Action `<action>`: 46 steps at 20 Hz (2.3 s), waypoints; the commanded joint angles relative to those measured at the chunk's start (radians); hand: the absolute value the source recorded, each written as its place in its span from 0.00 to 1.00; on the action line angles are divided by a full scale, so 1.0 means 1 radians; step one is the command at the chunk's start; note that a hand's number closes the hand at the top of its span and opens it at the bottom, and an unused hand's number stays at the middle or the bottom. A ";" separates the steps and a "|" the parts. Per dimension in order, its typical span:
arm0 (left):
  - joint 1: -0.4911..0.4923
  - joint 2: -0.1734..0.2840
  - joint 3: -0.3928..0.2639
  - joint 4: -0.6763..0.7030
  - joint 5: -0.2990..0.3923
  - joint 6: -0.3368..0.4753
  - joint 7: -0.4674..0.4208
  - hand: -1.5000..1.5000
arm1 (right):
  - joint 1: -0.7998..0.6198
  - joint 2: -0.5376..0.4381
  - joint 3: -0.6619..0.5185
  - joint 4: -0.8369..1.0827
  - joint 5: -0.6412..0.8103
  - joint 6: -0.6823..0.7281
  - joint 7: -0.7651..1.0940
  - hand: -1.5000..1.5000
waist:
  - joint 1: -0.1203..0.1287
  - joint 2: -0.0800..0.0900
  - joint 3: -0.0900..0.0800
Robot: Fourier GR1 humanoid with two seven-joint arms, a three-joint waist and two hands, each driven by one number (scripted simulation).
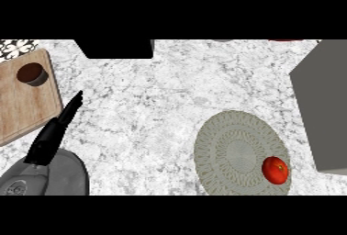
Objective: Pick the lemon from the placemat and place it in the tiered shelf
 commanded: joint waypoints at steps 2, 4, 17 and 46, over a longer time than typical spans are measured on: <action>-0.031 -0.002 0.002 0.053 -0.021 -0.019 -0.032 0.50 | 0.037 -0.043 -0.046 0.126 -0.055 -0.085 -0.114 1.00 | 0.002 0.002 0.000; -0.029 -0.015 0.008 0.027 -0.024 -0.007 -0.001 0.50 | 0.089 -0.034 -0.051 0.139 -0.064 -0.113 -0.139 1.00 | 0.002 0.001 0.000; 0.021 -0.002 0.044 0.011 -0.027 -0.047 -0.042 0.50 | 0.322 -0.010 -0.071 0.363 -0.018 -0.429 -0.330 1.00 | 0.007 0.002 0.000; 0.018 -0.014 0.088 0.017 -0.027 -0.057 -0.023 0.50 | 0.406 -0.171 -0.806 0.231 -0.691 -0.292 -0.170 0.00 | -0.039 -0.010 -0.001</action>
